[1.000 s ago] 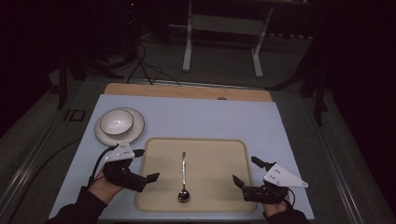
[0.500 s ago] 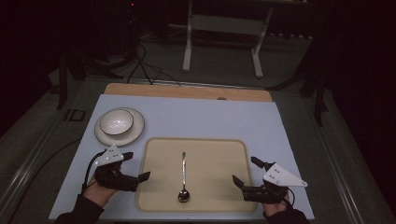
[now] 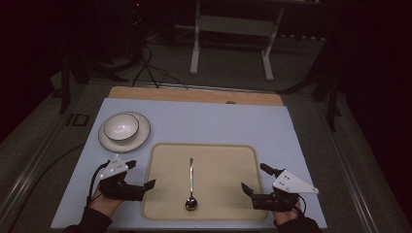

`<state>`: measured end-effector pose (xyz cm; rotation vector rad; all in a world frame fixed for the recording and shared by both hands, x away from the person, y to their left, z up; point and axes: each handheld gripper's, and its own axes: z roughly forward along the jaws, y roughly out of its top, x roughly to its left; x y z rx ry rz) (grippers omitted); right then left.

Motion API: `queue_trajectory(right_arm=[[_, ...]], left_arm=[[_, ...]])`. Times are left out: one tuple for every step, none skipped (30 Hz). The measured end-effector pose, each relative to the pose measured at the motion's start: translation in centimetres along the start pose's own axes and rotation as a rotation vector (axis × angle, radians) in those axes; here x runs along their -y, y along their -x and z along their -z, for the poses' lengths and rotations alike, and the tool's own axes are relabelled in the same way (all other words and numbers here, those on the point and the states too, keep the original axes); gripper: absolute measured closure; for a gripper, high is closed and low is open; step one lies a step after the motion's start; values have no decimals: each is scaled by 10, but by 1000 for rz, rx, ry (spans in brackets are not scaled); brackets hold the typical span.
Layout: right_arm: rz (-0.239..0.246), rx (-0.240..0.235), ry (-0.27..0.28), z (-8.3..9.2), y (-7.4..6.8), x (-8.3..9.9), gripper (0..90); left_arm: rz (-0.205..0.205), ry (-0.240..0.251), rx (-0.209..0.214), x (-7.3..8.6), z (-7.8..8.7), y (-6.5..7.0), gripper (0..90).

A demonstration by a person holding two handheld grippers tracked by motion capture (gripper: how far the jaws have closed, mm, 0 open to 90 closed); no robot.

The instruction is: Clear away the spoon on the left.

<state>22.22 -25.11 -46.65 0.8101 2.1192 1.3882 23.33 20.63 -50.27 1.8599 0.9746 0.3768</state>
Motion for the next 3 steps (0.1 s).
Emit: queue_trajectory(right_arm=[[1,0,-1,0,0,0,119],[1,0,0,0,0,0,119],[-2,1,1,0,0,0,119]], left_arm=[[1,1,3,0,-1,1,18],[-4,0,0,0,-2,1,18],[-8,0,-2,0,-2,2,18]])
